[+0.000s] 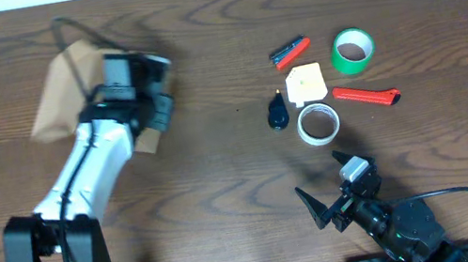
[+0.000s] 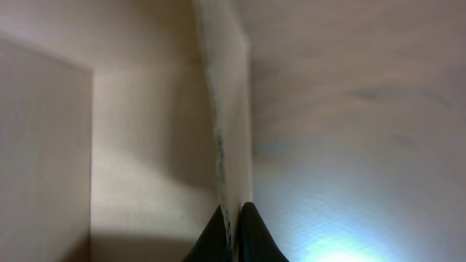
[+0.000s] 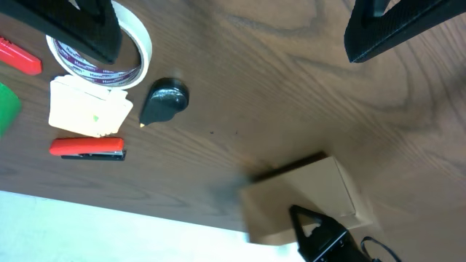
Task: Pack container
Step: 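Reach the left gripper to the box and push it rightward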
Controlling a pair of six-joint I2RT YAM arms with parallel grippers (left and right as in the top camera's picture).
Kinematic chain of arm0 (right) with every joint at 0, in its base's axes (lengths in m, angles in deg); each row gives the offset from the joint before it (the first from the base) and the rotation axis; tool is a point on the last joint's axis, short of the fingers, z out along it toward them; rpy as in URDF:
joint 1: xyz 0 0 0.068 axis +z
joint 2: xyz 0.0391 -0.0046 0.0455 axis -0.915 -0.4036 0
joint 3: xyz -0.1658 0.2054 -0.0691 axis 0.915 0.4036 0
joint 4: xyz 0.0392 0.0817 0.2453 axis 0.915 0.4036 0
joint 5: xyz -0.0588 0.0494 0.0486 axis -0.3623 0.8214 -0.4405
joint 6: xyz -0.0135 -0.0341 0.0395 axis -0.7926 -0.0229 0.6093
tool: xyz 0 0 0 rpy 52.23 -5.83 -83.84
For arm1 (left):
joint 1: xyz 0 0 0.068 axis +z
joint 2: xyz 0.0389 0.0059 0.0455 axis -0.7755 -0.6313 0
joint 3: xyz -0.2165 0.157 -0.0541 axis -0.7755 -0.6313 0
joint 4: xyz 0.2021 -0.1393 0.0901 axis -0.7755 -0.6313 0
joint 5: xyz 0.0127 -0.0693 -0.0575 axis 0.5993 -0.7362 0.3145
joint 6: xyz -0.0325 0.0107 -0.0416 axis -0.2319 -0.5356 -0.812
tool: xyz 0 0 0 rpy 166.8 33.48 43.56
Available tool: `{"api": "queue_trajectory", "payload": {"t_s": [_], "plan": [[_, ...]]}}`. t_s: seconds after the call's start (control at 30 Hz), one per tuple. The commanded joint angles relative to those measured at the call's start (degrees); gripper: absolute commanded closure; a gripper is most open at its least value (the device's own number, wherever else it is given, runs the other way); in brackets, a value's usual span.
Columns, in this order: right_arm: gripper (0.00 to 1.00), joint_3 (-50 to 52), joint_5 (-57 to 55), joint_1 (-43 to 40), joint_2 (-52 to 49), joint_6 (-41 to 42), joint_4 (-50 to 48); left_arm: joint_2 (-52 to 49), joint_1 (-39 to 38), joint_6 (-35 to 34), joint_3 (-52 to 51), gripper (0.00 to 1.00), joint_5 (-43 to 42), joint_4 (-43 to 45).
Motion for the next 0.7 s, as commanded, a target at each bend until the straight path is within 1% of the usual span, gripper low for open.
{"api": "queue_trajectory", "payload": {"t_s": [0.0,0.07,0.13,0.2,0.27,0.4,0.43,0.5,0.67], "plan": [[0.01,0.2,-0.6,0.5,0.4,0.3,0.0,3.0,-6.3,25.2,2.0,0.95,-0.9,-4.0],[0.01,0.2,-0.6,0.5,0.4,0.3,0.0,3.4,-9.0,32.7,2.0,0.95,-1.1,-7.3],[0.01,0.2,-0.6,0.5,0.4,0.3,0.0,3.4,-11.1,37.2,2.0,0.95,-1.2,-10.1],[0.01,0.2,-0.6,0.5,0.4,0.3,0.0,3.4,-12.3,38.4,2.0,0.95,-1.9,-12.0],[0.01,0.2,-0.6,0.5,0.4,0.3,0.0,3.4,-12.6,39.2,2.0,0.95,-4.7,-12.8],[0.01,0.2,-0.6,0.5,0.4,0.3,0.0,3.5,-12.5,42.9,2.0,0.95,-16.2,-14.1],[0.01,0.2,-0.6,0.5,0.4,0.3,0.0,3.5,-12.5,44.0,2.0,0.95,-17.7,-14.4],[0.01,0.2,-0.6,0.5,0.4,0.3,0.0,3.5,-12.5,45.3,2.0,0.95,-18.9,-14.8],[0.01,0.2,-0.6,0.5,0.4,0.3,0.0,3.5,-12.4,46.3,2.0,0.95,-18.7,-15.0]]}}
